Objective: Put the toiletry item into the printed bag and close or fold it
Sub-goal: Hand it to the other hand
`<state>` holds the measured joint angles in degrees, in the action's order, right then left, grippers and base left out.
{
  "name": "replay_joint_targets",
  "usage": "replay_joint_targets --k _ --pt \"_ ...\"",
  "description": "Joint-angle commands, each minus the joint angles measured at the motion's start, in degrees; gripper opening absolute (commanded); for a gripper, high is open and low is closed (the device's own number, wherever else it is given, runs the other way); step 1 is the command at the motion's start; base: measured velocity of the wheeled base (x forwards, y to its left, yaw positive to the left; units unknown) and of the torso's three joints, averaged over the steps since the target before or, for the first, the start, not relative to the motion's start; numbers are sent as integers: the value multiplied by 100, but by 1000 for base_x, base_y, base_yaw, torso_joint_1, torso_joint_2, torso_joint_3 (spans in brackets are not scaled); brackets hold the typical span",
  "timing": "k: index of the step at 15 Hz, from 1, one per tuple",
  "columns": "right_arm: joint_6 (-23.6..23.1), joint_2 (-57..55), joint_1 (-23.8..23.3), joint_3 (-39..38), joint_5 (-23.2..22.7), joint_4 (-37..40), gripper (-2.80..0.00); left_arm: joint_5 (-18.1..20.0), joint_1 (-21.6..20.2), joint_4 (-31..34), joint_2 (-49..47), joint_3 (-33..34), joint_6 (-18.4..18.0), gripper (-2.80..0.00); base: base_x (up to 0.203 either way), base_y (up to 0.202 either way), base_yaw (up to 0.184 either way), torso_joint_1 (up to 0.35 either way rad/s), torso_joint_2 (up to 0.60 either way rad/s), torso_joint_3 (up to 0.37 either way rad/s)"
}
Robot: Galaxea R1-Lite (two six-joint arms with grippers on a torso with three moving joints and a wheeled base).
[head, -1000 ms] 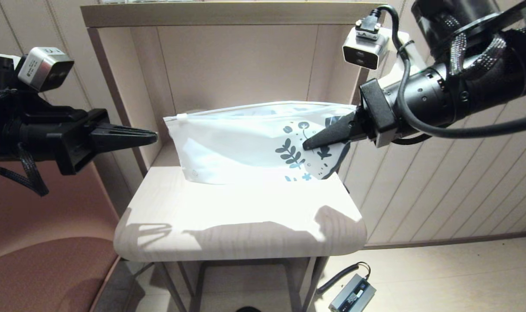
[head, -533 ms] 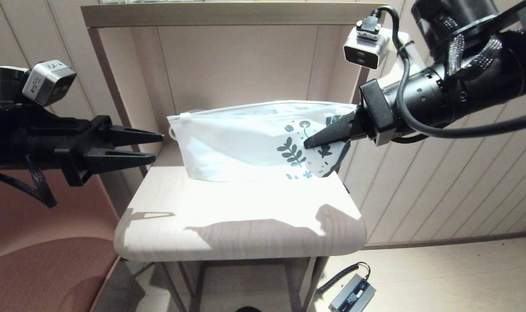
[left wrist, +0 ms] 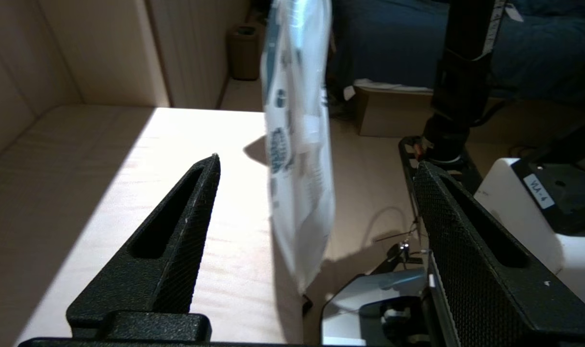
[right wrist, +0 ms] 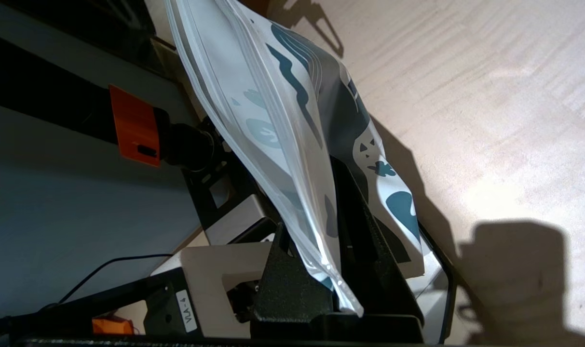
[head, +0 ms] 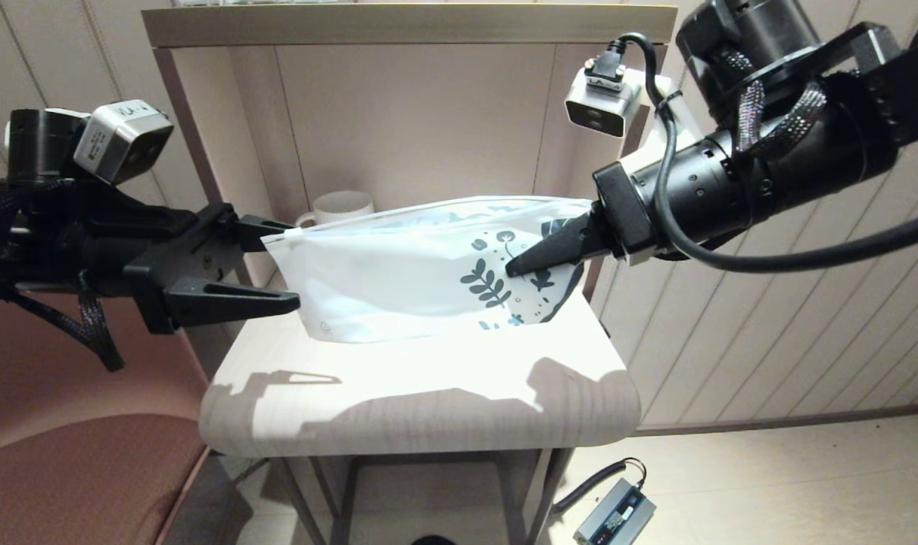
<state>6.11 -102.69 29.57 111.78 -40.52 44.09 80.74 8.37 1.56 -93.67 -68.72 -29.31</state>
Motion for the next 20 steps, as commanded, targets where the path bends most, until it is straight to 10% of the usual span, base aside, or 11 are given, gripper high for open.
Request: replay_joint_targets --k 1,20 --pt "4 -93 67 2 -26 -25 -280 -94 269 11 -94 11 -13 0 0 0 0 0 0 0" --pt "-31 -49 180 -24 -17 -76 -280 -419 376 2 -240 -107 -31 0 0 0 0 0 0 0"
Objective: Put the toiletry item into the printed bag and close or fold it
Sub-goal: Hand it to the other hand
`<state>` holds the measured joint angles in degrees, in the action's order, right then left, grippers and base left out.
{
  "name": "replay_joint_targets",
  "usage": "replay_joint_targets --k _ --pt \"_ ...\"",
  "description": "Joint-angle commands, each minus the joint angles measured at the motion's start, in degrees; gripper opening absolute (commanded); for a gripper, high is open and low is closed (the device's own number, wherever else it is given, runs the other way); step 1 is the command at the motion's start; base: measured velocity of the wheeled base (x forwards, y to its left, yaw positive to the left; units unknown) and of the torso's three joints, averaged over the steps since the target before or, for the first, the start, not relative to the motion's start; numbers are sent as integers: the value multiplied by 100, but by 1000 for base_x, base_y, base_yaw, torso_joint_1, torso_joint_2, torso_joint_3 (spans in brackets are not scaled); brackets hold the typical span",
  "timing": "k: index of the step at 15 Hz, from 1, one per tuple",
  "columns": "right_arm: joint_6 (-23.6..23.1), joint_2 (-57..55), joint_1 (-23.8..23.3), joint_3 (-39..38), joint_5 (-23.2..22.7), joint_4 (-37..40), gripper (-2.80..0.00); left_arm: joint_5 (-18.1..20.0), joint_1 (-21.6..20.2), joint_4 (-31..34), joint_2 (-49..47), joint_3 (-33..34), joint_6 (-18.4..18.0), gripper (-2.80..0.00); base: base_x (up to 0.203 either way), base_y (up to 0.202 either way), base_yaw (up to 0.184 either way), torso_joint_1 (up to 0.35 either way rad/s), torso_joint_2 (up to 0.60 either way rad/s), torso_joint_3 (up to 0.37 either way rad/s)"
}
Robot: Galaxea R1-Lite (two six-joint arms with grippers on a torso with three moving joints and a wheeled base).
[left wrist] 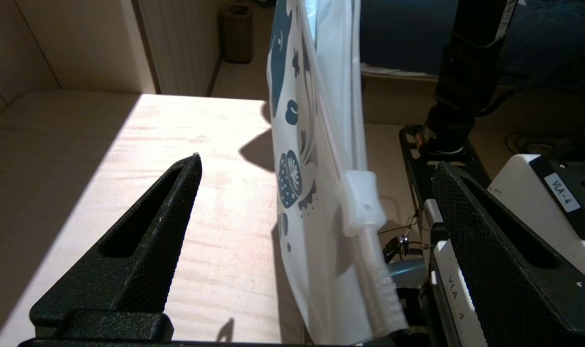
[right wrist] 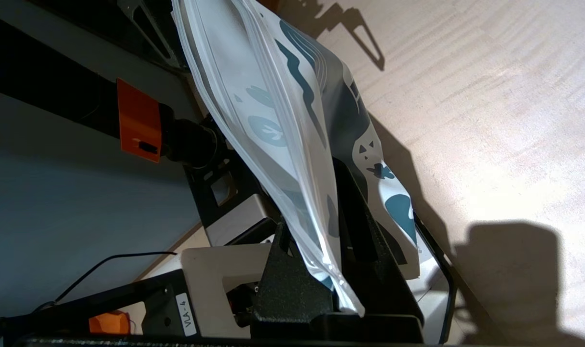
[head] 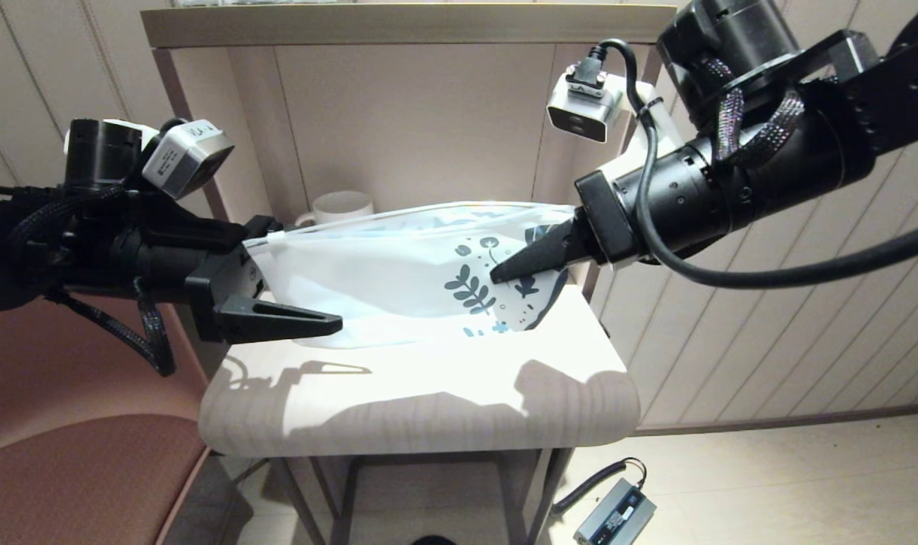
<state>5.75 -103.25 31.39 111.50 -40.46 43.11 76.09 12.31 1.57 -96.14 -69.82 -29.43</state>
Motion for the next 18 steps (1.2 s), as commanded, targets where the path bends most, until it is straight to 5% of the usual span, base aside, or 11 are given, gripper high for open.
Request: replay_joint_targets --k 1,3,4,18 --pt "5 7 -1 3 -23 13 -280 37 -20 2 -2 1 -19 0 0 0 0 0 0 0" --pt "5 16 21 3 -23 22 -280 44 -26 2 7 -23 -19 0 0 0 0 0 0 0" --pt "5 16 25 3 -23 22 -280 46 -18 2 16 -31 -19 -280 0 0 0 0 0 0" --pt "-100 -7 58 -124 3 34 -280 102 -10 -34 -94 209 -259 -280 0 0 0 2 1 0"
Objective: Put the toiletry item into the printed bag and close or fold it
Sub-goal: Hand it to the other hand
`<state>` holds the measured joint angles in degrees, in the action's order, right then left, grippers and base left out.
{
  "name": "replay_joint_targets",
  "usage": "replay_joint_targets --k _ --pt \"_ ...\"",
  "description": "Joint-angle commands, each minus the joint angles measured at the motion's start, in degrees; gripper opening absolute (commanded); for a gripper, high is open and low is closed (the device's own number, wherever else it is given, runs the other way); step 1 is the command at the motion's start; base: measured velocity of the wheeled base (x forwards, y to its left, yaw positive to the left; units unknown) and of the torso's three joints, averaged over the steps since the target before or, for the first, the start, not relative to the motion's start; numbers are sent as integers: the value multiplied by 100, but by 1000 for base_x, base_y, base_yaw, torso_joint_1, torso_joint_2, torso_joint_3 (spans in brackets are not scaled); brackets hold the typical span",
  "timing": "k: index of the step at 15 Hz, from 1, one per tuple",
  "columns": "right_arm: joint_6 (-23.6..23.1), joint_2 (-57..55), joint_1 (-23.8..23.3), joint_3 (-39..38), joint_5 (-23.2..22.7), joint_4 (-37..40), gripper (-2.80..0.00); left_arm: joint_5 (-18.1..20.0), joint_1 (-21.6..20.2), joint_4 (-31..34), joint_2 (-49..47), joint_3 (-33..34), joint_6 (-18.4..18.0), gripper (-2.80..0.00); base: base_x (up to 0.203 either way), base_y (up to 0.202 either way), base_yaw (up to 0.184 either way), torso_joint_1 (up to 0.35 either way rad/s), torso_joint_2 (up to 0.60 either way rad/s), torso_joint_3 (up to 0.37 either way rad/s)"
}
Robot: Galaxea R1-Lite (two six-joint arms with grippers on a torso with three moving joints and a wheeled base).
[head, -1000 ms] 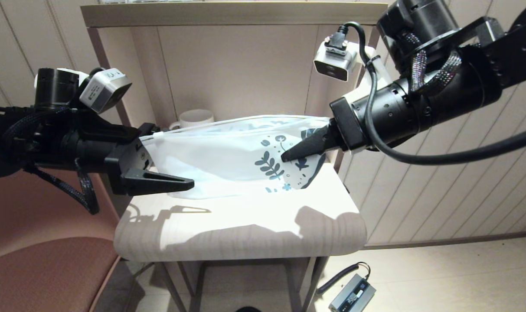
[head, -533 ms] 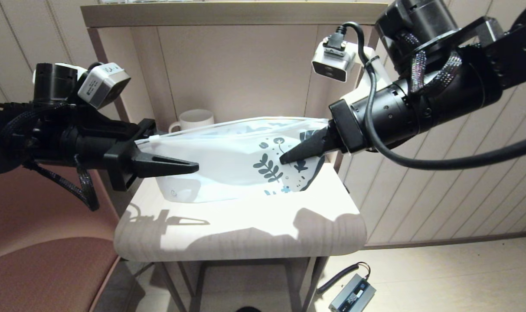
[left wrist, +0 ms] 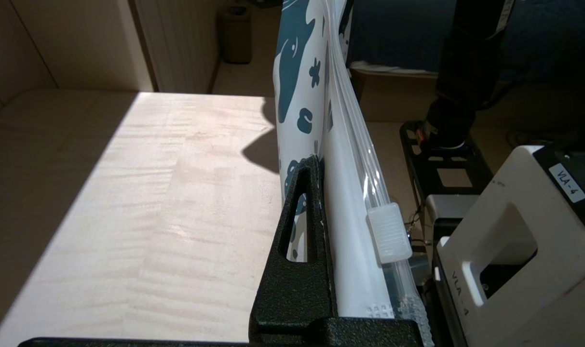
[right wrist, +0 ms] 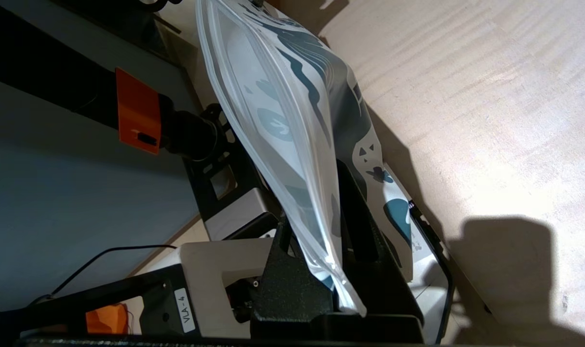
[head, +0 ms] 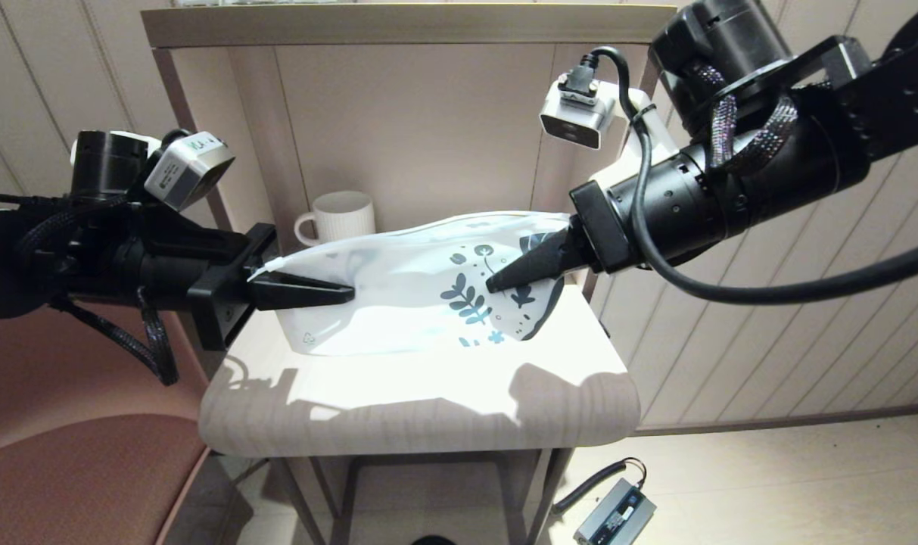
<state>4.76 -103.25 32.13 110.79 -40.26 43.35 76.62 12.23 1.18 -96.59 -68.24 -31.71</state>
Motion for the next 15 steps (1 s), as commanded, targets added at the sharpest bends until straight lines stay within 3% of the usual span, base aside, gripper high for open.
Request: replay_joint_targets --k 1,5,15 --pt "-37 16 -50 -119 27 -20 -280 54 -10 5 -46 107 -44 -280 0 0 0 0 0 0" --pt "-634 60 -67 -170 519 6 -280 62 -10 5 -29 65 -46 -280 0 0 0 0 0 0" --pt "-757 -11 3 -199 519 6 -280 54 -10 5 -62 83 -46 -280 0 0 0 0 0 0"
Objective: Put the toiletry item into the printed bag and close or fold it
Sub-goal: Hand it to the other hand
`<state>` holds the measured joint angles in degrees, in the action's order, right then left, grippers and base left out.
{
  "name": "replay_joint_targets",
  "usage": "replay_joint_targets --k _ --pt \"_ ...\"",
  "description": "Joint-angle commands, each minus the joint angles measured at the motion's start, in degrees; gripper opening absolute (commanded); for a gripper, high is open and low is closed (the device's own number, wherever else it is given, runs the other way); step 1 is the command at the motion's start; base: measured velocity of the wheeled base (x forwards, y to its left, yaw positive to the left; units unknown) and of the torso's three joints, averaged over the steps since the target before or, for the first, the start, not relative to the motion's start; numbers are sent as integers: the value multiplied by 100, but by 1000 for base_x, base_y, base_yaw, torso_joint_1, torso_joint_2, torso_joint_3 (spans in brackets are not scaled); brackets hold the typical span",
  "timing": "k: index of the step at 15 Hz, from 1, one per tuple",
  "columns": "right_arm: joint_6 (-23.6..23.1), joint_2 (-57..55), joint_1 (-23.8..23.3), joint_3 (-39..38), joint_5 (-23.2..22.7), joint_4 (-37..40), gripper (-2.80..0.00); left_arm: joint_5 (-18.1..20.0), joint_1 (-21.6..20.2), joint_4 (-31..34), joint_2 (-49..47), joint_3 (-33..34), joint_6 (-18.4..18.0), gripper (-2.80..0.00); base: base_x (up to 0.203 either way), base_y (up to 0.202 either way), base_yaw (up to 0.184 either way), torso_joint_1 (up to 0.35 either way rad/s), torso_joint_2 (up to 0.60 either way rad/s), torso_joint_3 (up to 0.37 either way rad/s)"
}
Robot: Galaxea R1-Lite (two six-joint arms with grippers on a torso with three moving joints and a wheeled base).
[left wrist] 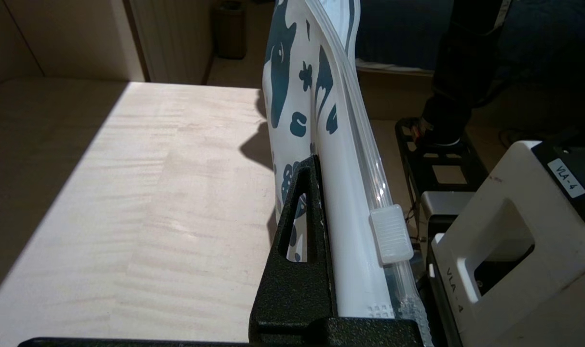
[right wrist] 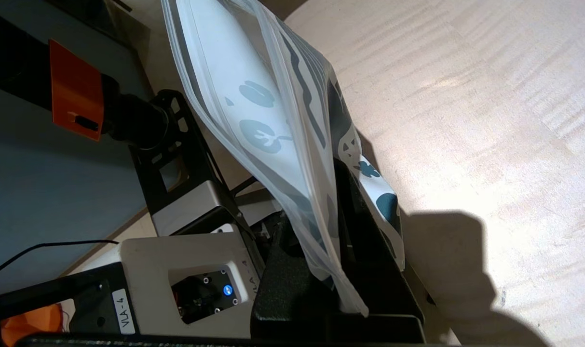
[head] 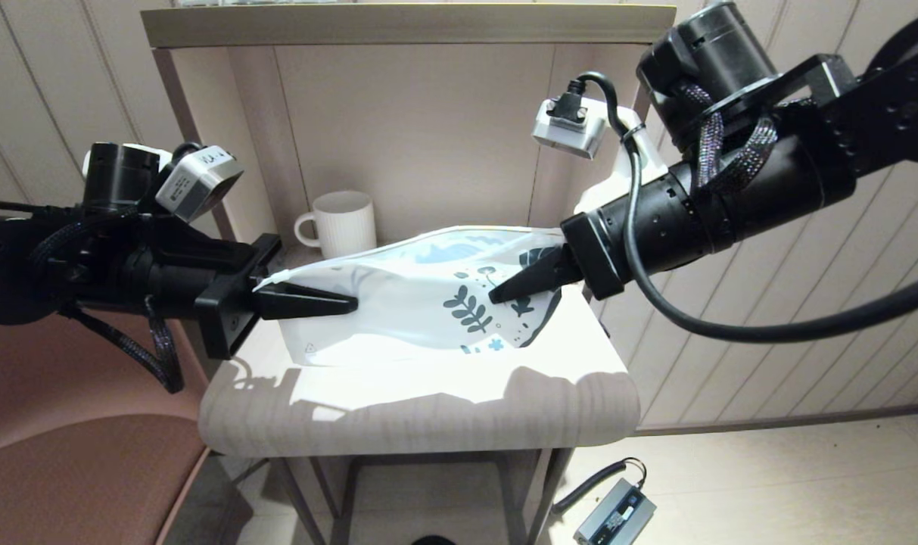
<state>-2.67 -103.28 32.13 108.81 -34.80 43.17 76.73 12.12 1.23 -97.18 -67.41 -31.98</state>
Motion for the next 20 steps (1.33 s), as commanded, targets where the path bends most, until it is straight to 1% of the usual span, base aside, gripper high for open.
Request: replay_joint_targets --k 1,3,4,5,6,15,17,20 --pt "-14 -8 3 0 -26 34 -280 44 1 -6 -11 0 -19 -280 0 0 0 0 0 0" --pt "-1 9 12 -5 -13 51 -280 44 1 -3 -5 -8 -19 -280 0 0 0 0 0 0" --pt "-5 30 12 -66 40 48 -69 44 1 0 -2 0 -19 -280 0 0 0 0 0 0" --pt "-78 61 17 -193 152 11 0 44 1 0 -2 0 -19 -280 0 0 0 0 0 0" --pt "-154 63 21 -163 185 -3 -280 44 1 0 6 8 -19 -280 0 0 0 0 0 0" --pt "-199 62 12 -156 167 -1 -280 44 1 -9 15 9 -19 -280 0 0 0 0 0 0" --pt "-199 93 21 -276 177 -7 -280 44 1 -9 24 18 -19 -280 0 0 0 0 0 0" --pt "-189 101 21 -199 197 -1 -280 44 1 -9 33 27 -19 -280 0 0 0 0 0 0"
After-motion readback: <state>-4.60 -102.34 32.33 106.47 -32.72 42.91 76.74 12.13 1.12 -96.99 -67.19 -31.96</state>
